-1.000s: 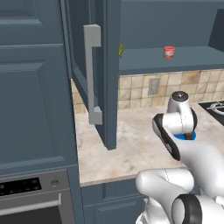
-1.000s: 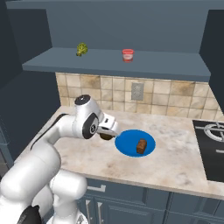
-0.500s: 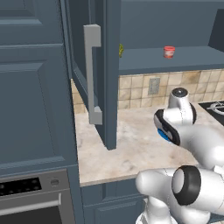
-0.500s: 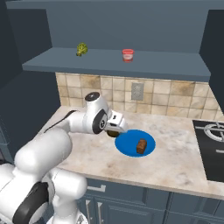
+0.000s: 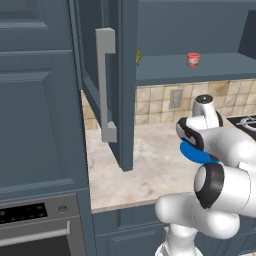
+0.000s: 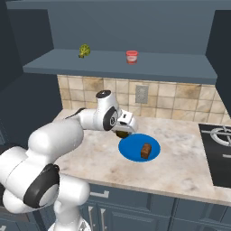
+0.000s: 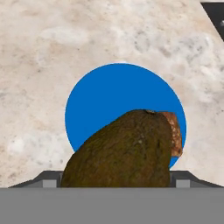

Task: Pick the avocado and bread from the counter and place them on the plate. Then pick the jam from the cabinet and place it next to the plate. Lastly close the cabinet door.

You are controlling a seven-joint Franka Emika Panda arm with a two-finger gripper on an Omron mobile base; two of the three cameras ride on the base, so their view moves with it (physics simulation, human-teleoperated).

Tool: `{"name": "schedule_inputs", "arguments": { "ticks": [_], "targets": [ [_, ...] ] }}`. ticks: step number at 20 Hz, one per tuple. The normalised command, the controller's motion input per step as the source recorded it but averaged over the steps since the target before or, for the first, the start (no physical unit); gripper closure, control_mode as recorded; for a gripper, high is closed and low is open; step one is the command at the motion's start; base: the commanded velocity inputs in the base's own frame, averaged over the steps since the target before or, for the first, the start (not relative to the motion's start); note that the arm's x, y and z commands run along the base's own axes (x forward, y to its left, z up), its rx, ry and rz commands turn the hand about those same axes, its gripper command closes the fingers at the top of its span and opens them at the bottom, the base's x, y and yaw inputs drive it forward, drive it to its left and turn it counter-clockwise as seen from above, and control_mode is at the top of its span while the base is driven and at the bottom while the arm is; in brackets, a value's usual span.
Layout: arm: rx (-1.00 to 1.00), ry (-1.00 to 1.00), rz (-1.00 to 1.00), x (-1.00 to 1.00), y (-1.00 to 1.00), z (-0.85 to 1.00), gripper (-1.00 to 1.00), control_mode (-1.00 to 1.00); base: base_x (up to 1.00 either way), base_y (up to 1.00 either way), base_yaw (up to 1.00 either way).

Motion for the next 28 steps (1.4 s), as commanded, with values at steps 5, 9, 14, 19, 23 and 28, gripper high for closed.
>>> {"name": "schedule_inputs", "arguments": {
  "ticks": [5, 9, 14, 19, 23, 28],
  "targets": [
    [0.0, 0.03, 0.0, 0.11, -0.18, -0.17, 1.0, -1.0, 0.0, 0.0, 0.0],
    [0.0, 0.03, 0.0, 0.13, -0.09, -0.24, 1.0, -1.0, 0.0, 0.0, 0.0],
    [0.0, 0.03, 0.0, 0.16, -0.01, -0.25, 1.0, -1.0, 0.0, 0.0, 0.0],
    [0.0, 0.01, 0.0, 0.06, -0.05, -0.25, 1.0, -1.0, 0.0, 0.0, 0.0],
    [0.0, 0.04, 0.0, 0.04, -0.08, -0.25, 1.0, -1.0, 0.0, 0.0, 0.0],
    [0.0, 0.03, 0.0, 0.03, -0.04, -0.25, 1.0, -1.0, 0.0, 0.0, 0.0]
  ]
}}
